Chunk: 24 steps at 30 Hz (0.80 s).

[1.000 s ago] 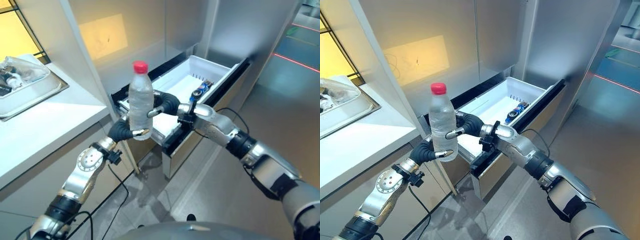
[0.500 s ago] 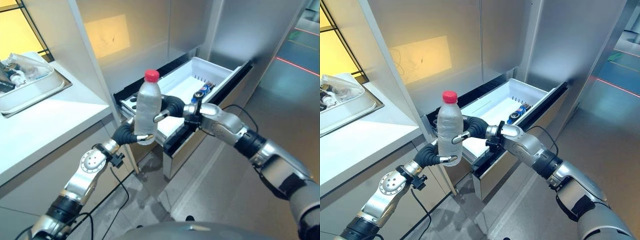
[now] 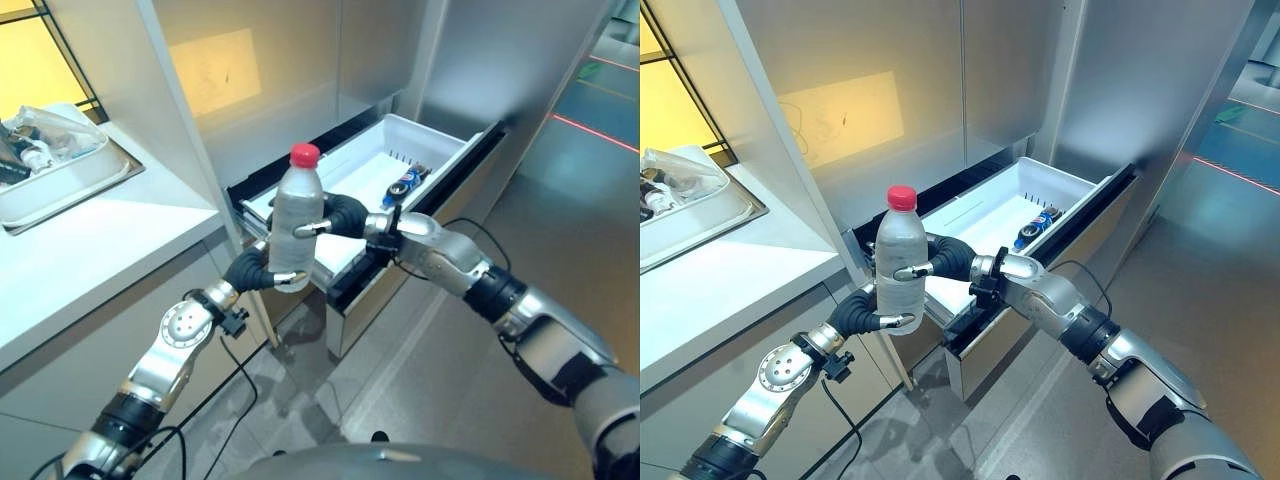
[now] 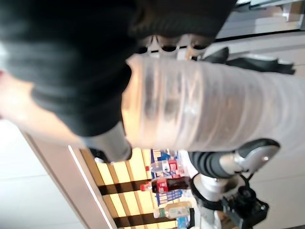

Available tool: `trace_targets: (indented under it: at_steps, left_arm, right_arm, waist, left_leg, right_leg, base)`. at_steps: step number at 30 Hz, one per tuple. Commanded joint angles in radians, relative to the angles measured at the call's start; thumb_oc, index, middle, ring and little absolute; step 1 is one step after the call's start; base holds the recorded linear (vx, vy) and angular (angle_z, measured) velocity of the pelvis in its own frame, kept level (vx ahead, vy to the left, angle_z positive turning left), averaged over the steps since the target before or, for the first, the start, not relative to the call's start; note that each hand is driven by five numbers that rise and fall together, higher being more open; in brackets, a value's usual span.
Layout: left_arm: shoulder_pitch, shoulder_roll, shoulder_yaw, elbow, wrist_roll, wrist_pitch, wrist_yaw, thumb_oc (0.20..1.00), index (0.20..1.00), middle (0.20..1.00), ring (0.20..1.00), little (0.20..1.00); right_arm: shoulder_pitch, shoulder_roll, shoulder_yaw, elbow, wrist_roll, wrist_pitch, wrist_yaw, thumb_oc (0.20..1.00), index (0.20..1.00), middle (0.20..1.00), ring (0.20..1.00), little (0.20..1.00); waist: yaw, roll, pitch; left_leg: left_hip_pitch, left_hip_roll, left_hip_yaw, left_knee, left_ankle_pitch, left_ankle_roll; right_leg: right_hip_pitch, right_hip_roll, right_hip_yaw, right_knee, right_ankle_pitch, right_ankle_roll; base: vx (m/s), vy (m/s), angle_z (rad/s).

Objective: Take the drinks into the refrigerator

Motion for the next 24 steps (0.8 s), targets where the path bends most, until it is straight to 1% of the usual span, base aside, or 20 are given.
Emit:
trace_targets:
  at_steps: [1, 7, 14, 15, 16, 17, 19, 24]
  left_arm:
    - [-0.251, -0.017, 0.046, 0.012, -0.025, -0.070, 0.073, 0.200, 0.200, 0.200, 0.200, 0.200]
    - [-0.252, -0.024, 0.043, 0.009, -0.022, -0.070, 0.081, 0.200, 0.200, 0.200, 0.200, 0.200]
    - [-0.256, -0.029, 0.043, 0.017, -0.021, -0.070, 0.096, 0.200, 0.200, 0.200, 0.200, 0.200]
    - [-0.256, -0.030, 0.042, 0.018, -0.022, -0.071, 0.097, 0.200, 0.200, 0.200, 0.200, 0.200]
    - [-0.258, -0.028, 0.043, 0.017, -0.020, -0.070, 0.100, 0.200, 0.200, 0.200, 0.200, 0.200]
    - [-0.259, -0.026, 0.043, 0.015, -0.018, -0.069, 0.101, 0.200, 0.200, 0.200, 0.200, 0.200]
    - [-0.259, -0.029, 0.045, 0.016, -0.019, -0.071, 0.101, 0.200, 0.200, 0.200, 0.200, 0.200]
    - [-0.257, -0.026, 0.048, 0.015, -0.015, -0.072, 0.106, 0.200, 0.200, 0.200, 0.200, 0.200]
  right_arm:
    - [-0.043, 0.207, 0.118, -0.121, 0.058, -0.004, 0.133, 0.200, 0.200, 0.200, 0.200, 0.200]
    - [-0.016, 0.262, 0.112, -0.088, 0.084, -0.021, 0.112, 0.200, 0.200, 0.200, 0.200, 0.200]
    - [0.017, 0.298, 0.118, -0.073, 0.103, -0.027, 0.099, 0.200, 0.200, 0.200, 0.200, 0.200]
    - [0.020, 0.301, 0.118, -0.069, 0.106, -0.029, 0.096, 0.329, 0.329, 0.329, 0.329, 0.329]
    - [0.020, 0.302, 0.119, -0.065, 0.105, -0.032, 0.093, 0.959, 0.959, 0.959, 0.959, 0.959]
    - [0.021, 0.302, 0.122, -0.066, 0.103, -0.031, 0.094, 1.000, 1.000, 1.000, 1.000, 1.000]
    - [0.021, 0.300, 0.124, -0.070, 0.100, -0.025, 0.098, 1.000, 1.000, 1.000, 1.000, 1.000]
    - [0.016, 0.292, 0.115, -0.065, 0.101, -0.036, 0.088, 1.000, 1.000, 1.000, 1.000, 1.000]
  waist:
    - [-0.007, -0.034, 0.022]
    - [-0.004, -0.036, 0.021]
    - [-0.003, -0.033, 0.019]
    - [-0.002, -0.033, 0.020]
    - [-0.002, -0.033, 0.019]
    - [-0.002, -0.033, 0.019]
    - [-0.002, -0.033, 0.020]
    - [-0.002, -0.031, 0.019]
  left_leg:
    - [0.040, -0.089, -0.040, 0.049, -0.137, 0.089]
    - [0.039, -0.090, -0.043, 0.050, -0.137, 0.091]
    - [0.040, -0.092, -0.043, 0.051, -0.137, 0.091]
    - [0.041, -0.092, -0.043, 0.051, -0.137, 0.091]
    - [0.039, -0.092, -0.044, 0.050, -0.137, 0.091]
    - [0.039, -0.092, -0.045, 0.051, -0.137, 0.091]
    - [0.040, -0.092, -0.044, 0.050, -0.137, 0.092]
    - [0.043, -0.092, -0.043, 0.049, -0.137, 0.092]
  right_leg:
    - [0.096, -0.004, -0.050, 0.036, -0.158, 0.011]
    - [0.096, -0.004, -0.051, 0.036, -0.159, 0.010]
    - [0.098, -0.005, -0.052, 0.037, -0.158, 0.011]
    - [0.098, -0.005, -0.051, 0.037, -0.158, 0.011]
    - [0.097, -0.006, -0.052, 0.037, -0.158, 0.011]
    - [0.097, -0.006, -0.051, 0.037, -0.158, 0.011]
    - [0.097, -0.007, -0.053, 0.037, -0.158, 0.011]
    - [0.100, -0.008, -0.056, 0.036, -0.159, 0.011]
  base:
    - [0.00, 0.000, 0.00]
    - [0.00, 0.000, 0.00]
    - [0.00, 0.000, 0.00]
    - [0.00, 0.000, 0.00]
    - [0.00, 0.000, 0.00]
    - [0.00, 0.000, 0.00]
    - [0.00, 0.000, 0.00]
    - [0.00, 0.000, 0.00]
